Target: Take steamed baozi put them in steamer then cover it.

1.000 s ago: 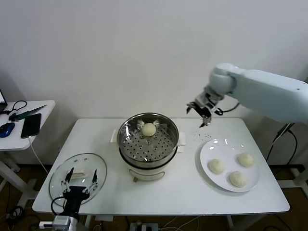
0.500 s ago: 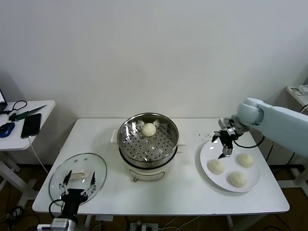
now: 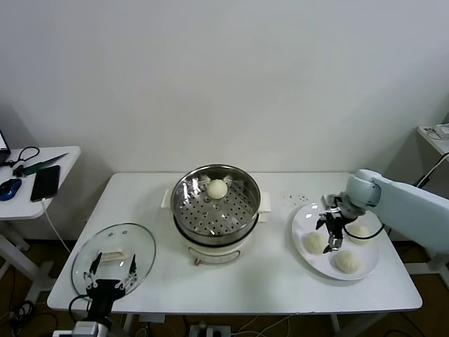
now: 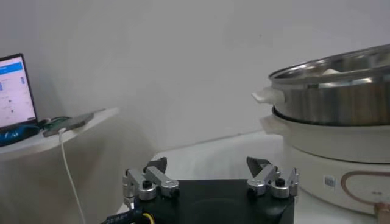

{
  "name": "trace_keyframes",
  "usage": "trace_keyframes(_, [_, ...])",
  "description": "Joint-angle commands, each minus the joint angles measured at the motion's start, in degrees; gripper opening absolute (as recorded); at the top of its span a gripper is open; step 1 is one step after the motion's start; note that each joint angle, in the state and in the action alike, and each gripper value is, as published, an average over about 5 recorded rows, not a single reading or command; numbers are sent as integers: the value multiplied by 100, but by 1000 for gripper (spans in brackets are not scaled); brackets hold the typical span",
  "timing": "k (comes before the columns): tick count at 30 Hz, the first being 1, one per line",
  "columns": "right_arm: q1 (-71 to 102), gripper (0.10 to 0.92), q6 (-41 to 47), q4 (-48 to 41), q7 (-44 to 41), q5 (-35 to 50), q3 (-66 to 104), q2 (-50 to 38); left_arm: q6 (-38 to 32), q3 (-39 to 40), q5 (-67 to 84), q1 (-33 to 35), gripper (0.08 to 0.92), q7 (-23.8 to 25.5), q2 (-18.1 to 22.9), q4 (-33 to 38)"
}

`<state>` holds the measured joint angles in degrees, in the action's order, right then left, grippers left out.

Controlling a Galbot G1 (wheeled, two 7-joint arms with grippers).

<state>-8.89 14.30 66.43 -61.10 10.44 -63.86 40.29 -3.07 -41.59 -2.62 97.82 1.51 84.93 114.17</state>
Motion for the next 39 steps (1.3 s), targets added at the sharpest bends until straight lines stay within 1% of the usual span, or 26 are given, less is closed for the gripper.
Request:
trace_keyframes(1, [322, 823, 35, -361, 17, -145, 317, 209, -15, 1, -4, 26, 823, -2, 0, -24])
trace_keyframes(17, [286, 820, -65, -468, -41, -237, 204, 359, -43, -14, -4, 30, 823, -6, 7, -63])
trace_keyframes(29, [97, 703, -83, -395, -23, -127, 67, 294, -80, -34, 27, 74, 823, -15, -5, -61])
trace_keyframes(33, [-249, 690, -59, -272, 2, 142, -63, 200, -84, -37, 34, 65, 823, -17, -5, -53])
trace_keyframes(36, [-985, 687, -54, -138, -4, 660, -527, 94, -91, -47, 46, 71, 823, -17, -3, -22])
trace_keyframes(39, [-2079, 687, -83, -91, -45, 1298, -1316, 107, -95, -38, 61, 82, 823, -17, -2, 22])
